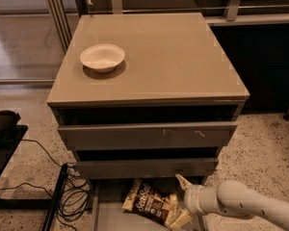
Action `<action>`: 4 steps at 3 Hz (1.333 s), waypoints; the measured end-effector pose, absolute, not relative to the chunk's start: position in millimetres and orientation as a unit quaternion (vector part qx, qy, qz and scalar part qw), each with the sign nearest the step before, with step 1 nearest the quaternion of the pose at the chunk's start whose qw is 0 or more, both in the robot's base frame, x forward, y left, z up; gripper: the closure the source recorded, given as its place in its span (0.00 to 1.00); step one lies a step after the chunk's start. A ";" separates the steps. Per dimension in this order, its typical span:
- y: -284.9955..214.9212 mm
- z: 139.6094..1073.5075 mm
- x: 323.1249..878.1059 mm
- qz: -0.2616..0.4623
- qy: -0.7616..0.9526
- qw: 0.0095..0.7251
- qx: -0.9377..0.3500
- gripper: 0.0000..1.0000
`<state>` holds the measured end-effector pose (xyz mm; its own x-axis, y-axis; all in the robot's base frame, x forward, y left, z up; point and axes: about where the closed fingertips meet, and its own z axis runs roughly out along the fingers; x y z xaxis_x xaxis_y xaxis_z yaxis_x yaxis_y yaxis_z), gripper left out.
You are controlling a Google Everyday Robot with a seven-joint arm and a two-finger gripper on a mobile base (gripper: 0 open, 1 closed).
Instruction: Pick brown chip bag from bottom drawer and place on counter
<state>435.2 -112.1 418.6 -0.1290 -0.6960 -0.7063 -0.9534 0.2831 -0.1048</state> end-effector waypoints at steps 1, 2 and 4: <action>-103.4 377.9 438.7 0.183 0.725 0.342 -0.570 0.00; -101.0 332.8 454.8 0.188 0.734 0.326 -0.564 0.00; -97.7 332.5 452.1 0.177 0.733 0.326 -0.570 0.00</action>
Offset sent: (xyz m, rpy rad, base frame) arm 0.0427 0.0064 -0.1329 -0.0418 0.0532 -0.0289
